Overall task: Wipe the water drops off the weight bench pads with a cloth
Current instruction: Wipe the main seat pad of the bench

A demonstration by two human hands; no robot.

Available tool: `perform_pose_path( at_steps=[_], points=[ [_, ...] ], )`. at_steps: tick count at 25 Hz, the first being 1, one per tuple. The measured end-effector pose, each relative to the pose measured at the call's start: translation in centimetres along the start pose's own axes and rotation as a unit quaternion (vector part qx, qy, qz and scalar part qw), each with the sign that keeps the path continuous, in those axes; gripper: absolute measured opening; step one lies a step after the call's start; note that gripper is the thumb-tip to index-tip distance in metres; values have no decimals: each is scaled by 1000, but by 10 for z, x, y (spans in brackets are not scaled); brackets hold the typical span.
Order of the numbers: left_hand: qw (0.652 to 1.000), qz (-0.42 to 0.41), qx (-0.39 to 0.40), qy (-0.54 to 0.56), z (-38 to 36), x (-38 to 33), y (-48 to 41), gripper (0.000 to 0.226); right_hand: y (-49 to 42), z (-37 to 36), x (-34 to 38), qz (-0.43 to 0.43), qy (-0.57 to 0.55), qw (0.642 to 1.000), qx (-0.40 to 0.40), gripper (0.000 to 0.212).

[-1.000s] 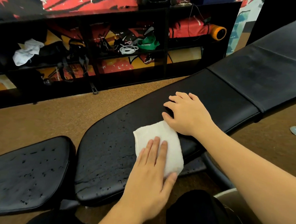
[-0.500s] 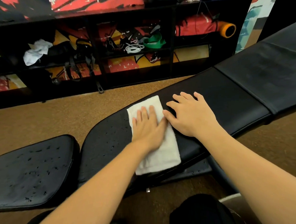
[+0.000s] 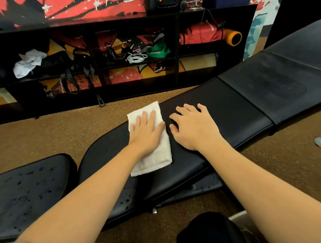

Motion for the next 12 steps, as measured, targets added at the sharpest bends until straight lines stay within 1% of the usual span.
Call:
perform_pose_path(
  at_steps=[1,2,4,7,9,12],
  points=[
    [1000,-5,2,20,-3,-4,18,78,0,0,0,0,0,1000,-5,51],
    [999,-12,2,35,-5,-8,39,74,1,-1,0,0,0,1000,-9,51],
    [998,-35,11,48,-13,-7,85,76,0,-3,0,1,-4,1000,-15,51],
    [998,-58,21,19,-26,13,140,82,1,-6,0,2,1,1000,-21,51],
    [998,-60,30,-5,-31,24,154,82,1,-7,0,4,8,1000,-20,51],
    [998,-61,32,-12,-30,24,148,84,1,-7,0,8,15,1000,-15,52]
  ],
)
Point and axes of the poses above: each hand's wrist, its own y-axis away from the middle knuckle, its own z-axis out of the back of the hand, x = y × z, the point moved 1 cm from there along -y, towards the middle knuckle, and after that the axes turned 13 degrees about z, right-handed, at the moved point
